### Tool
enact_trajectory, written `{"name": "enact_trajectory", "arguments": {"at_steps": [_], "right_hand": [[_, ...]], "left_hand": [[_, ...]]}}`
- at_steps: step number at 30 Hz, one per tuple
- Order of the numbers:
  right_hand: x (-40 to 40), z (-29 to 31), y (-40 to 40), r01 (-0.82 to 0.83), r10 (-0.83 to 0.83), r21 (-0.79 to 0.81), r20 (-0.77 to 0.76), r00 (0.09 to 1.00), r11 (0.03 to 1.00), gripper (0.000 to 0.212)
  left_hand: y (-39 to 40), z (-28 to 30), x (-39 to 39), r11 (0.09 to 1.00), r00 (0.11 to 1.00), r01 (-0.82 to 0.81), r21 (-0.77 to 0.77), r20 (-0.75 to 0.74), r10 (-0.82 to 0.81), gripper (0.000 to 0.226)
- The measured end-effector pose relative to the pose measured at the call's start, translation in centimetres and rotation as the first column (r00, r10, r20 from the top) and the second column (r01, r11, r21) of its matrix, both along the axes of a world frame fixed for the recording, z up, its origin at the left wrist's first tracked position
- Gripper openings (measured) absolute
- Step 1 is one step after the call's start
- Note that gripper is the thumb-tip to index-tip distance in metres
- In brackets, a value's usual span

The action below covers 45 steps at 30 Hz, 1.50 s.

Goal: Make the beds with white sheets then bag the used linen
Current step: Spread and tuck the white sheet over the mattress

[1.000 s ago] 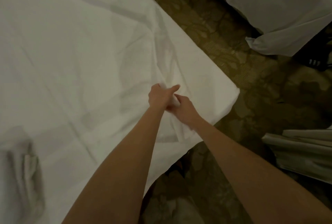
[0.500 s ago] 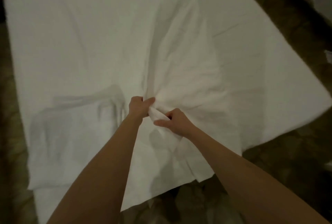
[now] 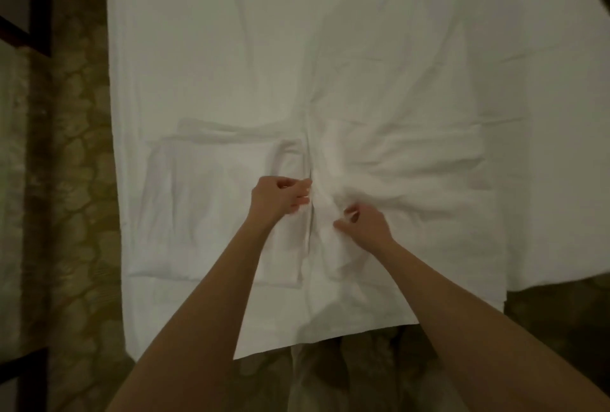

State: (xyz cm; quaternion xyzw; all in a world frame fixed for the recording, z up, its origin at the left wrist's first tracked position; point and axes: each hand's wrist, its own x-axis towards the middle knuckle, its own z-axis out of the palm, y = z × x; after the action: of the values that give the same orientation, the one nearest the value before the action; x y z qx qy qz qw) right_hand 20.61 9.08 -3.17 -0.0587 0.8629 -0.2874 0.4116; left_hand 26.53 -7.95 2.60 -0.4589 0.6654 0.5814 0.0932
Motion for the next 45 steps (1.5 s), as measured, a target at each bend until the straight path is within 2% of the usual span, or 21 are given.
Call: {"name": "enact_trajectory", "arguments": {"at_steps": [2,4,7,11,15,20,25,28,31,33,34,36,39,42,45], "right_hand": [[-0.2,0.5,-0.7,0.115,-0.136,-0.108,-0.22,0.966,0.988,0.048],[0.0,1.6,-2.4,0.123,-0.215,-0.261,-0.362,0.907,0.958,0.047],[0.8,3.3,-6.1,0.077,-0.228,-0.424,-0.318,0.92,0.902,0.043],[1.2,4.6,-12.4,-0.116,-0.086,-0.479,-0.379,0.921,0.87,0.044],[0.1,4.6,-18.3,-0.364,0.228,-0.358,-0.369,0.901,0.86,0.06],[-1.7,1.8,-23.3,-0.571,0.528,-0.091,-0.288,0.799,0.816,0.088],[-3.8,0.7,-25.3,-0.664,0.673,0.114,-0.174,0.719,0.739,0.111],[-4.9,0.8,-26.4,-0.716,0.739,0.194,-0.105,0.665,0.671,0.136],[-5.7,1.2,-27.5,-0.741,0.791,0.292,-0.113,0.601,0.605,0.124],[-6.1,1.5,-27.9,-0.756,0.822,0.345,-0.096,0.561,0.556,0.12],[-6.2,1.5,-28.1,-0.763,0.834,0.36,-0.087,0.545,0.537,0.122],[-6.3,1.4,-28.0,-0.771,0.849,0.38,-0.084,0.522,0.511,0.128],[-6.7,1.1,-28.0,-0.767,0.832,0.338,-0.112,0.543,0.546,0.127],[-7.2,1.5,-28.5,-0.794,0.838,0.296,-0.046,0.544,0.532,0.127],[-7.2,1.9,-28.4,-0.781,0.788,0.203,0.067,0.613,0.59,0.119]], "left_hand": [[-2.1,0.8,1.3,1.0,0.999,-0.018,-0.024,-0.033,0.017,0.032],[-4.3,1.1,2.8,0.997,0.998,-0.049,-0.06,-0.034,0.047,0.033],[-7.3,1.2,5.2,0.988,0.993,-0.122,-0.092,-0.008,0.122,0.035],[-10.5,1.4,8.7,0.958,0.96,-0.278,-0.074,0.001,0.279,0.036],[-11.4,0.9,11.7,0.891,0.892,-0.452,0.052,0.055,0.449,0.037],[-11.8,0.4,13.3,0.794,0.805,-0.592,0.137,0.136,0.577,0.041],[-6.8,-1.1,15.6,0.634,0.673,-0.739,0.226,0.292,0.68,0.041],[-4.0,-1.6,17.1,0.549,0.589,-0.806,0.22,0.381,0.713,0.052],[-2.9,-1.9,18.0,0.522,0.598,-0.8,0.297,0.461,0.655,0.071],[-2.8,-2.0,17.9,0.497,0.604,-0.796,0.345,0.414,0.681,0.071],[-2.7,-2.3,17.6,0.466,0.579,-0.81,0.356,0.357,0.734,0.069],[-2.6,-2.9,16.5,0.367,0.479,-0.838,0.403,0.224,0.849,0.069],[-2.3,-4.0,15.0,0.237,0.333,-0.792,0.563,0.072,0.94,0.067],[-2.0,-4.1,14.7,0.23,0.304,-0.718,0.657,-0.001,0.953,0.056],[-2.0,-4.0,14.7,0.239,0.318,-0.678,0.695,-0.016,0.948,0.046]]}}
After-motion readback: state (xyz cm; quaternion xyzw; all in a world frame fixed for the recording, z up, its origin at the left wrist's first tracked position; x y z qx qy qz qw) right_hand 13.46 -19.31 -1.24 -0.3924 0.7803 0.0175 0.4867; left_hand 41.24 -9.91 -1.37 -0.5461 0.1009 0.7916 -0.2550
